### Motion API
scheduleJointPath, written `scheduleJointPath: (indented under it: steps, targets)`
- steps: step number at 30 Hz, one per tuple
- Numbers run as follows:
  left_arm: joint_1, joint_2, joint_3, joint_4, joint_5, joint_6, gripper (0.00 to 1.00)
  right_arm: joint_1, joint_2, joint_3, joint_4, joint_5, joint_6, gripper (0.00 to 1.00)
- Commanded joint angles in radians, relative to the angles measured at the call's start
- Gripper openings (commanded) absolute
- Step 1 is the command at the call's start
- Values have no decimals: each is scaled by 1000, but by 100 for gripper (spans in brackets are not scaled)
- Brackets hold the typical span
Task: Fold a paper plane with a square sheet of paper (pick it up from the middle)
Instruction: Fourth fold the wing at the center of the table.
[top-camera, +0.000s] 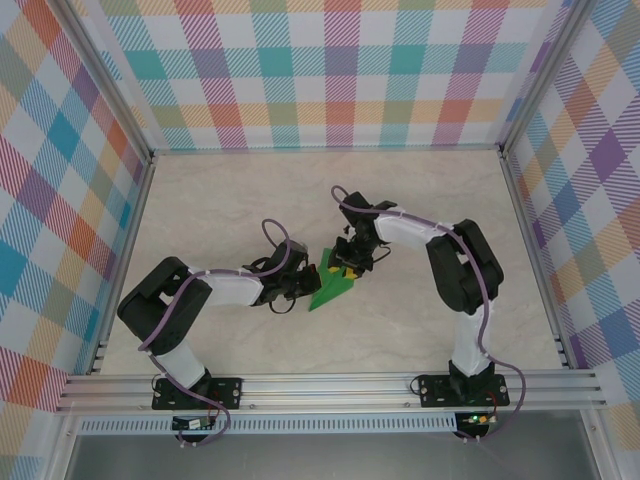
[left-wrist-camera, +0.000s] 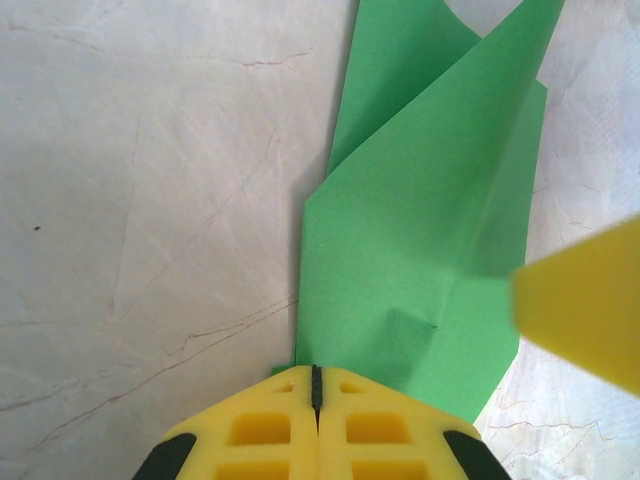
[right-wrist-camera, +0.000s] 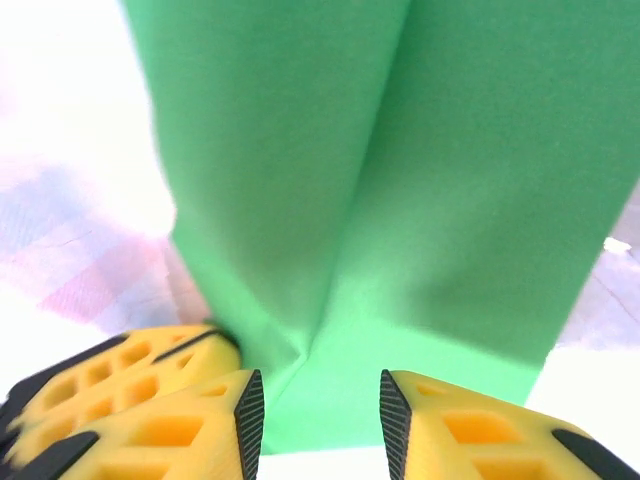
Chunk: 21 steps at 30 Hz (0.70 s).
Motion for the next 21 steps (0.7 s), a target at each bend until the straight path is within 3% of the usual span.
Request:
scheduleJointPath:
  steps: [1,6,12,21]
  targets:
    - [8,16,10,-72,-2,22,0,-4,-74,-46,64,-37,-85,36]
    - [8,16,14,-77,1,25,0,-2,-64,-76,165,-160,-117,25]
    - [8,18,18,-80,3,24,0,0,-9,-69,191,-188,-126,11]
    - [8,21,12,-67,7,10,0,4,43,-103,236,-208,-142,6]
